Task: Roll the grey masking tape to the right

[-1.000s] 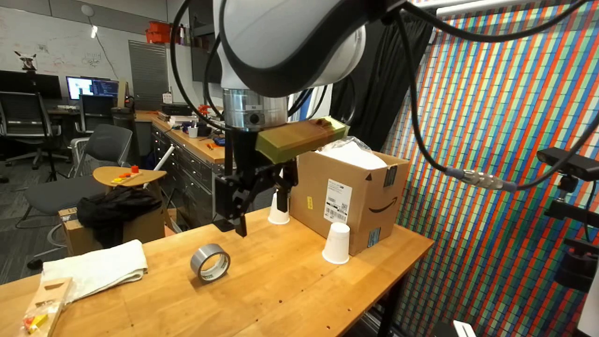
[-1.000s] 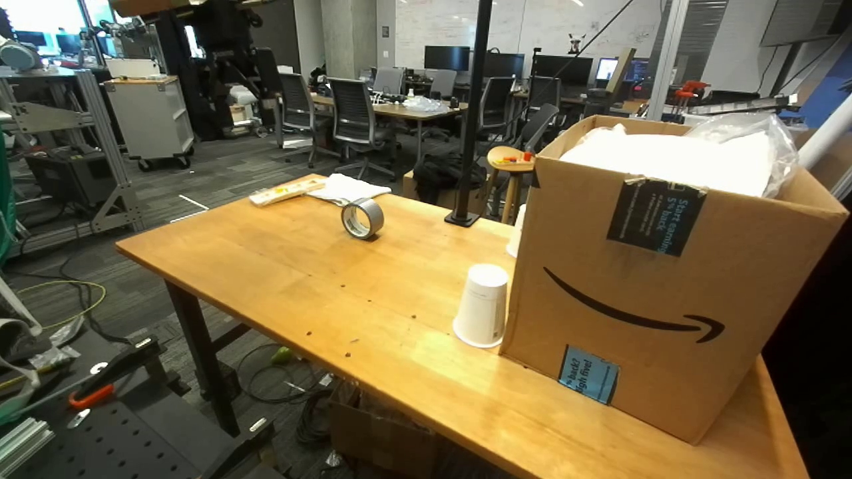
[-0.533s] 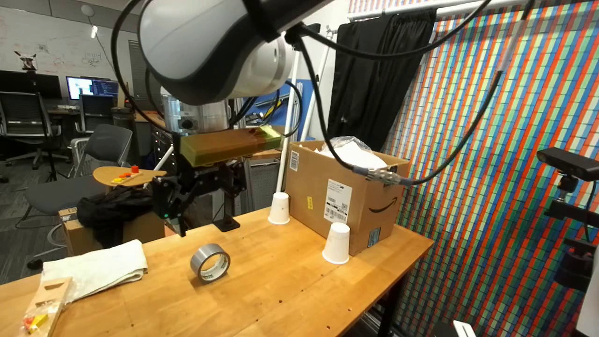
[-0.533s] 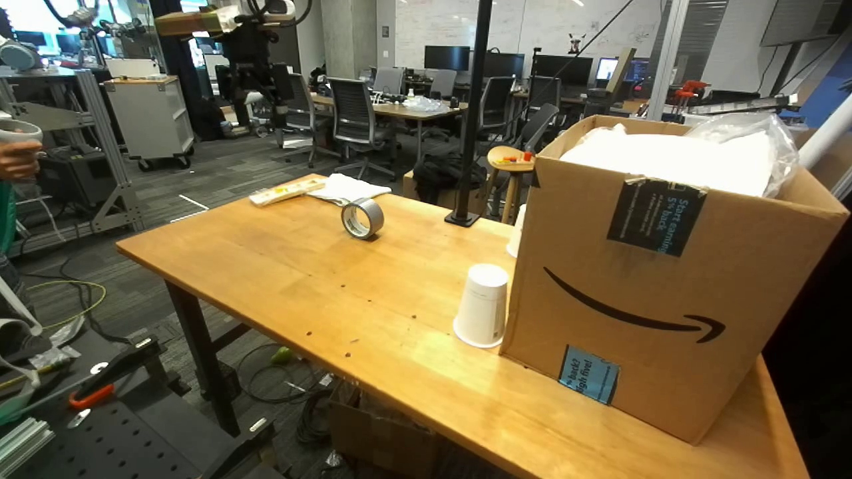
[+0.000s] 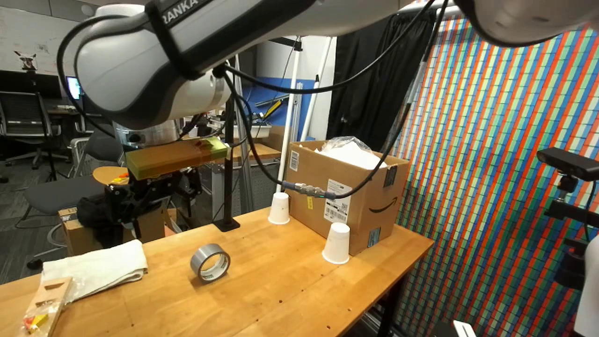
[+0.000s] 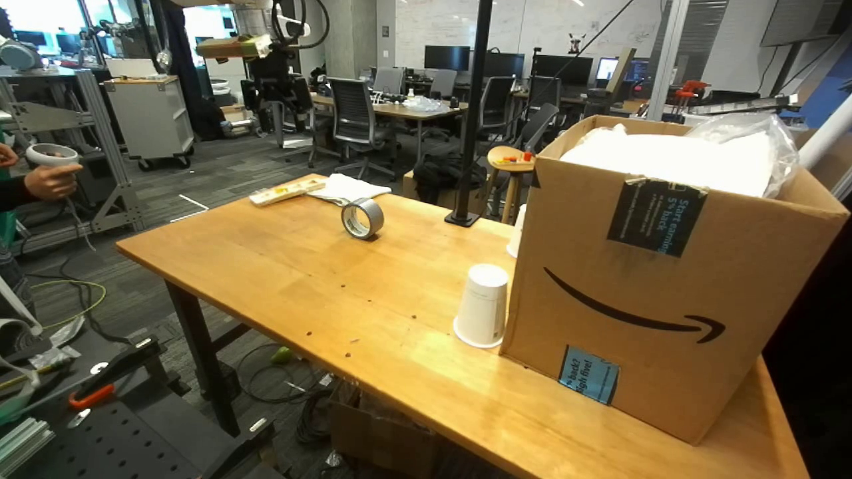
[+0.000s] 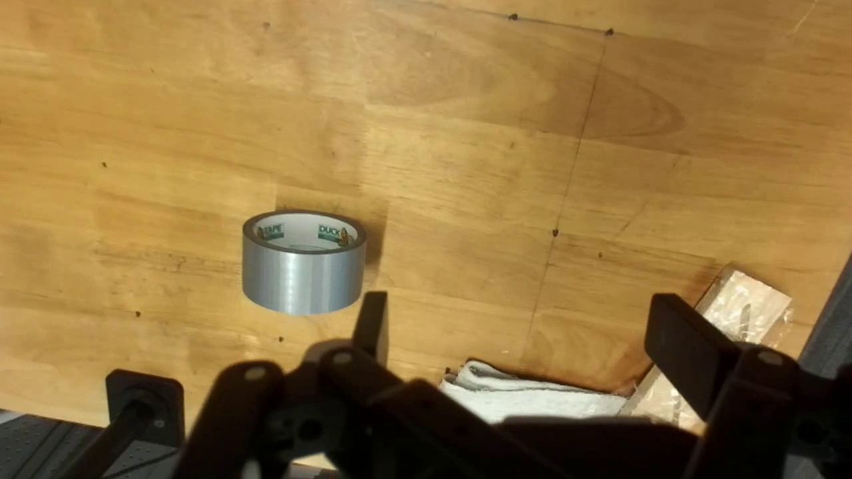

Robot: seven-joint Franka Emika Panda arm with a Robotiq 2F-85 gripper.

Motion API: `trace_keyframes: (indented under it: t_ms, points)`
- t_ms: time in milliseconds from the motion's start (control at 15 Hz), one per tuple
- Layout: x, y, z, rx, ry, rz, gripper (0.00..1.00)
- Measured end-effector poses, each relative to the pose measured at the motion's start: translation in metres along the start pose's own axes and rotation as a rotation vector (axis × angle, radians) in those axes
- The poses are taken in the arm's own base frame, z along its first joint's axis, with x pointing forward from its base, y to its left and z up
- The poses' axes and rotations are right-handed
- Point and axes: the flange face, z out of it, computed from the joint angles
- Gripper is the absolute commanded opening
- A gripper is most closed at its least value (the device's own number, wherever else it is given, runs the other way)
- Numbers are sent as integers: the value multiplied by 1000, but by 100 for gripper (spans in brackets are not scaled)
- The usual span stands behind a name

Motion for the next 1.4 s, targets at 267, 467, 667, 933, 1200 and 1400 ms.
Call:
trace_keyframes:
  t_ms: [267, 467, 667, 933, 1200, 1400]
  points:
    - [33, -14, 27, 9, -1, -22, 100]
    - [52, -21, 54, 10, -11, -38, 100]
    - [65, -23, 85, 8, -32, -52, 100]
    - [74, -15, 122, 0, -62, -62, 100]
    - [77, -1, 149, -9, -92, -60, 100]
    - [77, 10, 164, 0, -113, -54, 100]
